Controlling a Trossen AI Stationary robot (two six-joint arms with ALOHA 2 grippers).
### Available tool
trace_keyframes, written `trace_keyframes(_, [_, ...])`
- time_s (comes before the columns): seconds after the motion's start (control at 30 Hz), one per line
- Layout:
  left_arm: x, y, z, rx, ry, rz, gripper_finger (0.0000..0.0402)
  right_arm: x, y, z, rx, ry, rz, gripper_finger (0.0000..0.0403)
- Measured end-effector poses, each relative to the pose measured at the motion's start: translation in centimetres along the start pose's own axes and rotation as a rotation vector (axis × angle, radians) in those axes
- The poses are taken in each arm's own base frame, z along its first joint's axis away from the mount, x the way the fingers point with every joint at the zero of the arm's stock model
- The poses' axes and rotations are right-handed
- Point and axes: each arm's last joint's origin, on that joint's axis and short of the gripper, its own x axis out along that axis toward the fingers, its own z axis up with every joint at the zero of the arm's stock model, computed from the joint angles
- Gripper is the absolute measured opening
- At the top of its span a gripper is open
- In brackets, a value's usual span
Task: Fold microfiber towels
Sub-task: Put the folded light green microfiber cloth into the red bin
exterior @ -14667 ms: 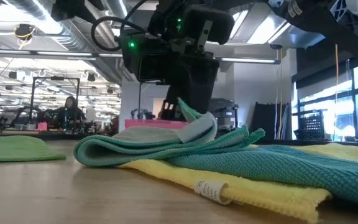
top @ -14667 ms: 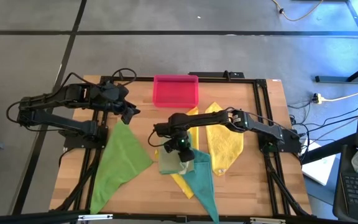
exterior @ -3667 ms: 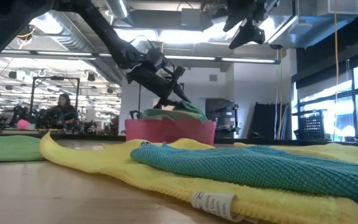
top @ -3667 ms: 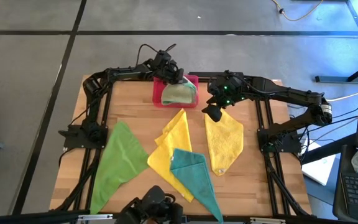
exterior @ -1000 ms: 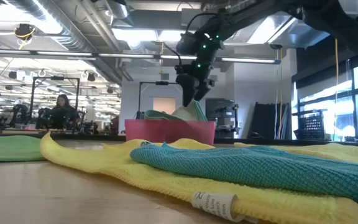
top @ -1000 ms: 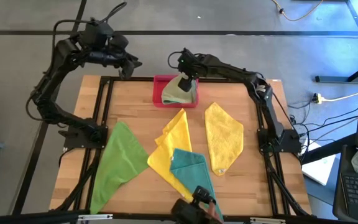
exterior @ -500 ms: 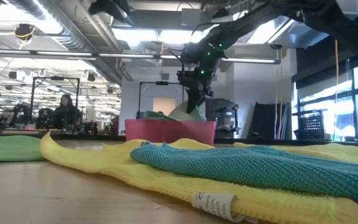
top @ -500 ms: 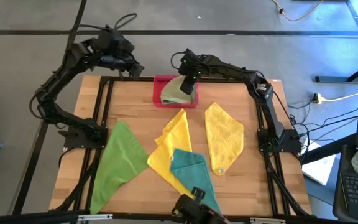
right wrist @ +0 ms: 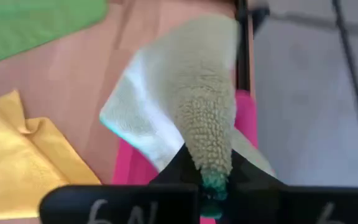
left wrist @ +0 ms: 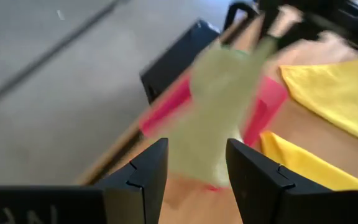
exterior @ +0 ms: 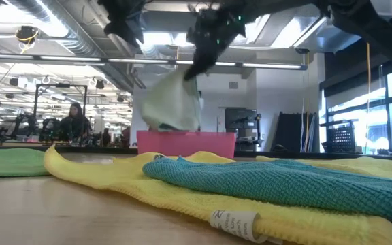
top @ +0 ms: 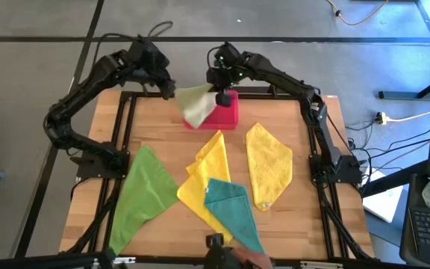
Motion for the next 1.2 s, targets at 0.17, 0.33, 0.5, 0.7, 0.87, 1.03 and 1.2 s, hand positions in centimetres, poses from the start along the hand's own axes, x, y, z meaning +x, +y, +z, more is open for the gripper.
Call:
trace_keyframes(0.17, [-0.3, 1.9, 1.0, 0.11, -0.115, 0.026, 0.0153, -1.8, 1.7, 2.3, -0.107, -0.055, -0.005, 0.0011])
trace_keyframes(0.33, [0.7, 3.9, 1.0, 0.001, -0.151, -0.355, 0.0153, -2.6, 3.5, 3.5, -0.131, -0.048, -0.014, 0.0012])
trace_keyframes(0.5, [2.9, 4.3, 0.0, -0.094, -0.02, -0.62, 0.0154, -3.4, 4.7, 4.2, -0.124, -0.032, -0.039, 0.0013])
trace_keyframes(0.7, [4.4, 2.0, -0.7, -0.057, 0.121, -0.683, 0.0154, -3.6, 4.7, 4.0, -0.028, 0.002, -0.068, 0.0013])
trace_keyframes(0.87, [4.8, -0.2, -1.4, 0.085, 0.23, -0.591, 0.0154, -3.7, 4.4, 3.7, 0.041, 0.018, -0.078, 0.0013])
trace_keyframes(1.03, [5.8, -1.0, -1.9, 0.158, 0.258, -0.48, 0.0157, -3.7, 4.4, 3.7, 0.047, 0.018, -0.078, 0.0013])
trace_keyframes(1.2, [6.3, -1.5, -1.3, 0.219, 0.206, -0.356, 0.0165, -3.6, 4.6, 3.8, 0.045, 0.013, -0.065, 0.0013])
